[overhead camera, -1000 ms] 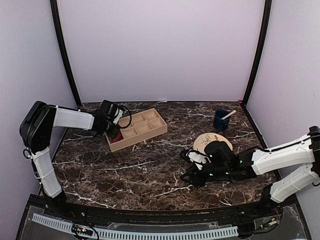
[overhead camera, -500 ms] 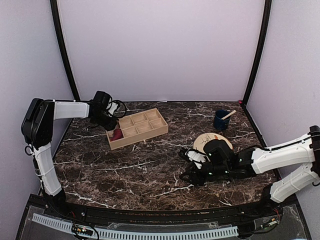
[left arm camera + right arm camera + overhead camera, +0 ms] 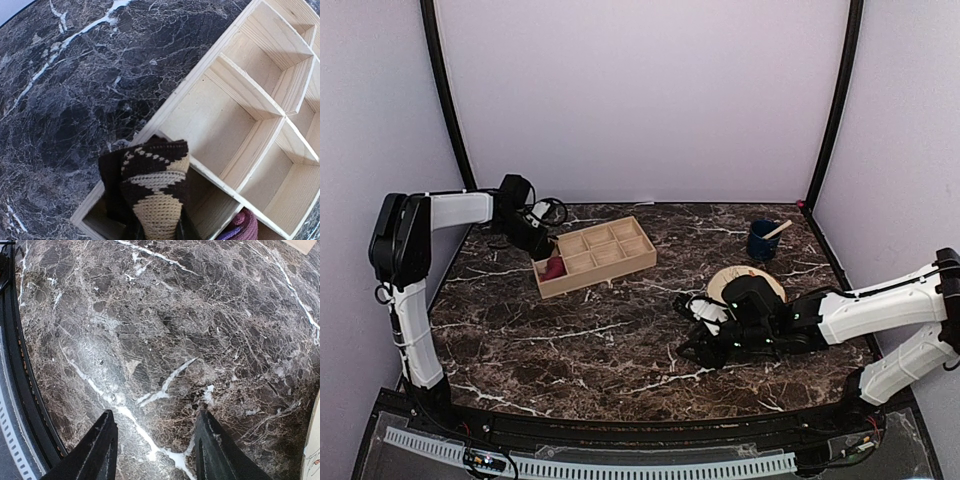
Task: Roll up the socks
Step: Place the sock in the storage box.
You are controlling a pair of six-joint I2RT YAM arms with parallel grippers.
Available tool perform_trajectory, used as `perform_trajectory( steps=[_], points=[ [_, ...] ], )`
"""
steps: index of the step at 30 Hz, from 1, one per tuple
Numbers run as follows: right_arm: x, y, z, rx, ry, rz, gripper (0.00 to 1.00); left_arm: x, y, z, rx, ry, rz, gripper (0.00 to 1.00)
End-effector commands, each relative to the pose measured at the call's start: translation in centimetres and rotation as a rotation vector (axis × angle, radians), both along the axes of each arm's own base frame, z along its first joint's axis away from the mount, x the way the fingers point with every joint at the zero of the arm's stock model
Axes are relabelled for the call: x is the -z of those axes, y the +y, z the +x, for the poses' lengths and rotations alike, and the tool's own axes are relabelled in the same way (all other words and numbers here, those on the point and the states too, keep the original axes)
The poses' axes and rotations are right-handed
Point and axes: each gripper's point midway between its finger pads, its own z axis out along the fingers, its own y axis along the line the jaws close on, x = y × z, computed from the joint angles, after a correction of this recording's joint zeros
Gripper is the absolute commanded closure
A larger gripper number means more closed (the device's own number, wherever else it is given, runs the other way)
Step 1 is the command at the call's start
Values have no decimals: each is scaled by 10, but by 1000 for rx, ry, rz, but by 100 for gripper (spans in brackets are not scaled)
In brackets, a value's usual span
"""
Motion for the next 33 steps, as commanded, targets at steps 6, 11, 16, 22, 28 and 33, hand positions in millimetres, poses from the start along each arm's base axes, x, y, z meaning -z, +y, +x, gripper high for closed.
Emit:
perform_trajectory(
  steps=[6,11,16,22,28,33],
  points=[
    [-7,7,5,-4,-34,8,51,28,0,-16,12,167,-2,100],
    [-6,8,7,-8,-40,-3,51,37,4,-17,-1,193,29,100],
    [-6,10,7,-12,-40,-8,51,46,2,-16,-1,233,23,97],
    [-3,7,8,-6,-43,-20,51,65,-2,-22,3,312,14,90],
    [-2,7,8,-8,-45,-26,51,66,1,-23,-14,333,26,80],
    [-4,10,9,-14,-47,-23,51,45,1,-16,-34,300,22,72]
  ],
)
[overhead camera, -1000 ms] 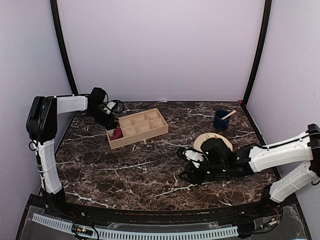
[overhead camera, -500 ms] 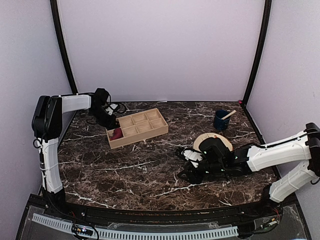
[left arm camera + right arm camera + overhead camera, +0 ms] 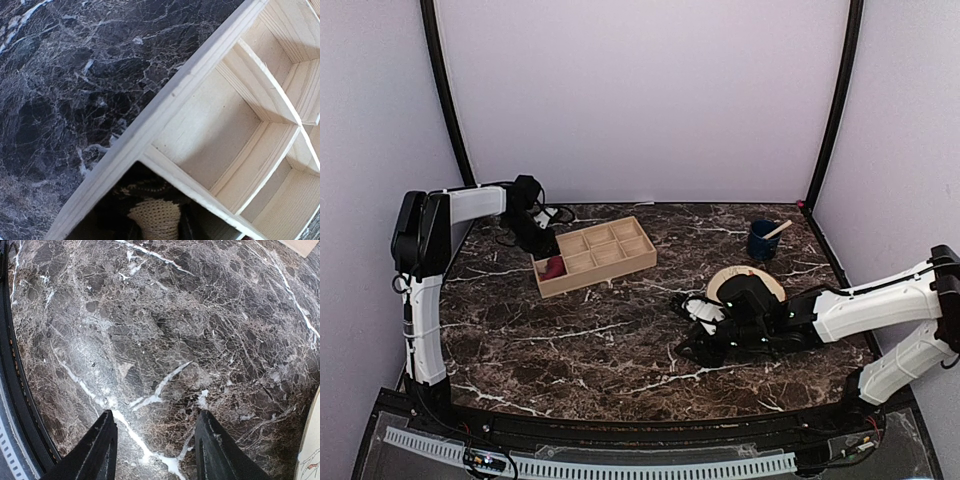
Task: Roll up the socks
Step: Place the sock in the storage box.
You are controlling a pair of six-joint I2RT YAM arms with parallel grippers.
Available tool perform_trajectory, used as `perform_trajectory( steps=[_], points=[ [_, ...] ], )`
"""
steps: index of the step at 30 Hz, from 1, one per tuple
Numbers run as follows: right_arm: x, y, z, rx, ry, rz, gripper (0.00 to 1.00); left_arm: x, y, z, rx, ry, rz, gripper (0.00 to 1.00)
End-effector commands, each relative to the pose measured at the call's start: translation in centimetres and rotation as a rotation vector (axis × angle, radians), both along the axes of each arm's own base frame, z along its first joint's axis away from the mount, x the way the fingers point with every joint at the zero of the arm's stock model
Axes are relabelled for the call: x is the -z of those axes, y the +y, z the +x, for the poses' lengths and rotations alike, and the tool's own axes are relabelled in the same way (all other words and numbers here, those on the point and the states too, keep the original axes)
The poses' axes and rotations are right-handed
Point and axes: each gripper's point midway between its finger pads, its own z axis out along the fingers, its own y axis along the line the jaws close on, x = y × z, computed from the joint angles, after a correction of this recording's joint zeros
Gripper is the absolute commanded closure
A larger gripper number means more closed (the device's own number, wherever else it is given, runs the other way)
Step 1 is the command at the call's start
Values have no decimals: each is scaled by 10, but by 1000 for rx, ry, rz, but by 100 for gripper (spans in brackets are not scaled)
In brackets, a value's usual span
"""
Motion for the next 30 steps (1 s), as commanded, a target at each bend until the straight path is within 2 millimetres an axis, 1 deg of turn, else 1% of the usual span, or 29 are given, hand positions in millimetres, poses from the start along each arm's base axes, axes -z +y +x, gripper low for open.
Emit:
perform_trajectory(
  steps=[1,4,10,11,12,13,23,30],
  points=[
    [-8,7,3,-8,-22,10,51,12,8,-18,-26,94,33,69],
    [-9,7,3,-6,-21,13,51,-2,6,-13,-34,62,11,63],
    [-11,6,2,-5,-19,15,51,-21,0,-9,-48,32,-30,57],
    [-11,6,3,-5,-21,14,51,-23,-2,-9,-48,30,-39,54],
    [-11,6,2,-6,-20,13,51,-26,-2,-8,-50,25,-47,48],
    [-11,6,3,-6,-22,14,51,-30,-3,-7,-51,17,-52,46],
    [-11,9,4,-12,-20,14,51,-67,-5,5,-71,-73,-84,45],
    [-10,9,3,-15,-17,14,51,-97,-8,11,-81,-151,-115,45]
  ],
)
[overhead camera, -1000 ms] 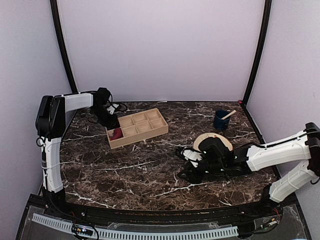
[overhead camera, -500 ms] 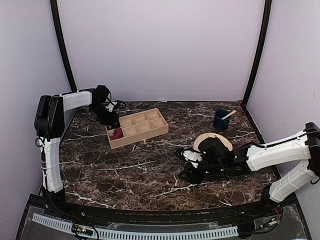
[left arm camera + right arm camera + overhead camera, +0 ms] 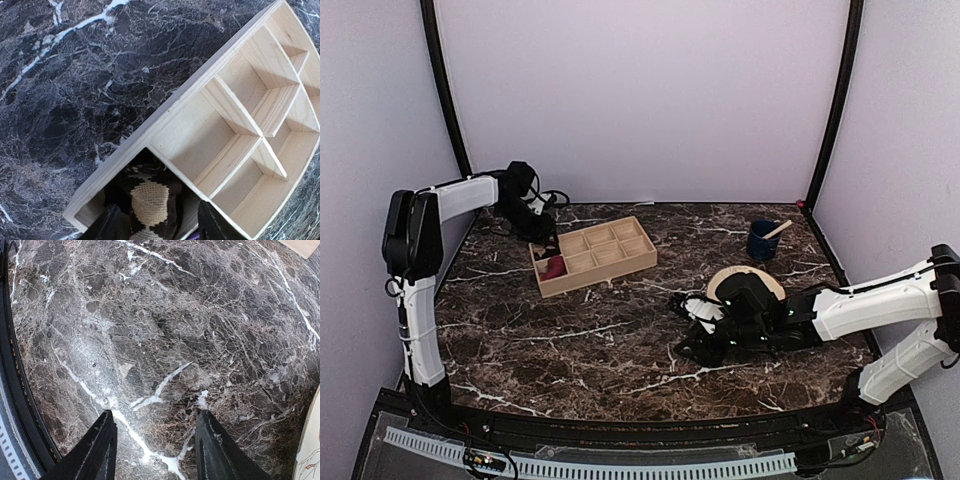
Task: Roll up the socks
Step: Place the sock in the storage box, then adjust the storage box.
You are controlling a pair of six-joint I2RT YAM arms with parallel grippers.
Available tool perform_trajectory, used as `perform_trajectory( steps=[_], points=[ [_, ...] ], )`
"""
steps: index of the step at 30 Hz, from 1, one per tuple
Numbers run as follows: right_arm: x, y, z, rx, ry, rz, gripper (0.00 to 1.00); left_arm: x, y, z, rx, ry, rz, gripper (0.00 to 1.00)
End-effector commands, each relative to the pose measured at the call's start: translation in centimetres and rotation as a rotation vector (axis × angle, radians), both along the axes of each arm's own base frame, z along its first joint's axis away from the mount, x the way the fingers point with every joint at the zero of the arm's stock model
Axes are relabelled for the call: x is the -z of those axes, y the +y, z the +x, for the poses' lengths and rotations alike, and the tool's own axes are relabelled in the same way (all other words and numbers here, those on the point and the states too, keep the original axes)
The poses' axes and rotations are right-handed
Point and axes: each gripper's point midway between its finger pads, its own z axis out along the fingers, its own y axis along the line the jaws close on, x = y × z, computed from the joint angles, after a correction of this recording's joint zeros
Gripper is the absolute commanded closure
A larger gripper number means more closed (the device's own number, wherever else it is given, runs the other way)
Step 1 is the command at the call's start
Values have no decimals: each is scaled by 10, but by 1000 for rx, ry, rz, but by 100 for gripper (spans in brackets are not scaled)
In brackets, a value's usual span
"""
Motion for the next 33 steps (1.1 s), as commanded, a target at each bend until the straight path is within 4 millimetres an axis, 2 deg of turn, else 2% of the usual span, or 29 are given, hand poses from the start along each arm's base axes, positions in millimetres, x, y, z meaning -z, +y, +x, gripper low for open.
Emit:
perform_trajectory(
  steps=[1,3,5,8,11,14,18,33],
  points=[
    [-8,8,3,-9,-18,23,51,-62,-3,9,-14,-130,-49,46],
    [-9,9,2,-11,-19,26,51,-69,-2,9,-16,-146,-48,47],
    [-9,9,2,-10,-18,28,51,-71,-1,8,-17,-152,-43,52],
    [-9,8,2,-9,-18,29,51,-70,2,3,-17,-145,-29,66],
    [-9,8,2,-9,-18,30,51,-65,4,-4,-13,-128,-22,86],
    [-10,9,2,-9,-19,32,51,-54,5,-13,-4,-100,-12,96],
    [-9,10,2,-11,-16,31,51,-37,9,-22,1,-63,12,100],
    [-9,9,1,-8,-10,31,50,15,16,-35,-5,36,55,100]
  ],
)
